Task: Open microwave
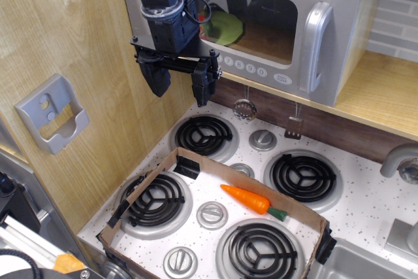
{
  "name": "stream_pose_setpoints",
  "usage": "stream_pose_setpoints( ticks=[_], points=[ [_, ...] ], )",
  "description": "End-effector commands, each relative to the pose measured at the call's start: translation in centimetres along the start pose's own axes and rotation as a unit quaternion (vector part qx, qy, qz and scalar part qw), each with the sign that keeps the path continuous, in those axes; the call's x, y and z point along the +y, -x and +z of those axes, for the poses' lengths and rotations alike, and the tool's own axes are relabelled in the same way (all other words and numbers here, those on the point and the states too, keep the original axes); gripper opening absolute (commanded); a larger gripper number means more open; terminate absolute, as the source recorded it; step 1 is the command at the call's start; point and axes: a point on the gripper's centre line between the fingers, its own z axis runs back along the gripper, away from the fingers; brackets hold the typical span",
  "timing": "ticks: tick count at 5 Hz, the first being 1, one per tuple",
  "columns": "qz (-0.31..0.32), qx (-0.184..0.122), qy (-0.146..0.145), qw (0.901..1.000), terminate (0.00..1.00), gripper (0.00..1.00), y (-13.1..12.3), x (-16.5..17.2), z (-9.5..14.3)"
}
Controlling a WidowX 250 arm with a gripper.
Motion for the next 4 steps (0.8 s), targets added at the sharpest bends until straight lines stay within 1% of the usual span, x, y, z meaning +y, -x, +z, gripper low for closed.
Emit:
stream_pose_setpoints(
  ticks=[1,2,3,4],
  points=[
    [0.0,0.0,0.0,1.0,0.0,1.0,0.0,0.0,0.0],
    [0.004,-0.001,-0.016,0.9999,0.0,1.0,-0.4,-3.5,1.7],
    [0.005,-0.033,-0.019,0.9992,0.0,1.0,-0.6,-5.7,2.3],
    [-0.021,-0.071,-0.018,0.9971,0.0,1.0,-0.9,-7.5,3.1]
  ],
)
